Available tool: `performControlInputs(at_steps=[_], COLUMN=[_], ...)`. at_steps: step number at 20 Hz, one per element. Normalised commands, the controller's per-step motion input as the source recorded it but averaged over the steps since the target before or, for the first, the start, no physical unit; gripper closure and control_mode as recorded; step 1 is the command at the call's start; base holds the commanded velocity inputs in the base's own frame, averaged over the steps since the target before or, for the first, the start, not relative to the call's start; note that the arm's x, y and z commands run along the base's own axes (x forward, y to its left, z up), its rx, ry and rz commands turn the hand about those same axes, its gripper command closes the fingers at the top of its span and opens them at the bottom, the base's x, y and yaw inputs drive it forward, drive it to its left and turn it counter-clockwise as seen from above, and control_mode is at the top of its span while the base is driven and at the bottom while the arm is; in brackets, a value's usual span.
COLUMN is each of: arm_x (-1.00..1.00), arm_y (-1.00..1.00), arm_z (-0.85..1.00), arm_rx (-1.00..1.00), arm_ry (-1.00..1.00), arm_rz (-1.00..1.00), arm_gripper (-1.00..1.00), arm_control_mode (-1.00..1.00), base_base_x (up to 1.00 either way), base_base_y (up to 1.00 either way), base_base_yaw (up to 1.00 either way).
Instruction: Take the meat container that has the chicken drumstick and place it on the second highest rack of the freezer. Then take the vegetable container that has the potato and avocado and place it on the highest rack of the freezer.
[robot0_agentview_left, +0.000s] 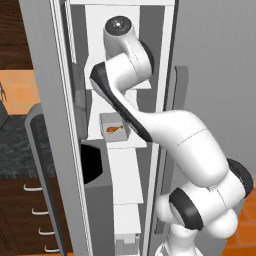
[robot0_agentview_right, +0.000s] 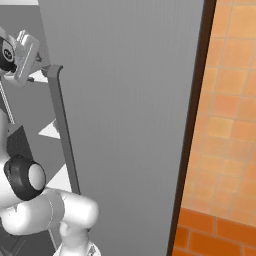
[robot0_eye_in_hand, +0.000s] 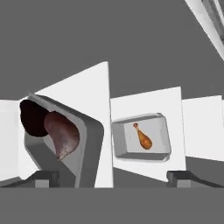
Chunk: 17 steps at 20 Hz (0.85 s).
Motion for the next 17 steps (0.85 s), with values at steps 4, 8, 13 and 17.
performControlInputs(at_steps=[4,8,13,17], arm_x=[-1.00,-1.00,-1.00,-1.00], arm_y=[-0.53,-0.47,-0.15,0.00], arm_z=[0.14,-0.02,-0.22,-0.30], arm_rx=[0.10,0.10,0.03,0.00], arm_ry=[-0.07,0.00,0.01,0.05], arm_rz=[0.00,0.00,0.00,0.00], arm_gripper=[-1.00,-1.00,-1.00,-1.00], arm_control_mode=[-1.00,-1.00,-1.00,-1.00], base_base_x=[0.00,0.00,0.00,0.00], base_base_y=[0.00,0.00,0.00,0.00], base_base_yaw=[0.00,0.00,0.00,0.00])
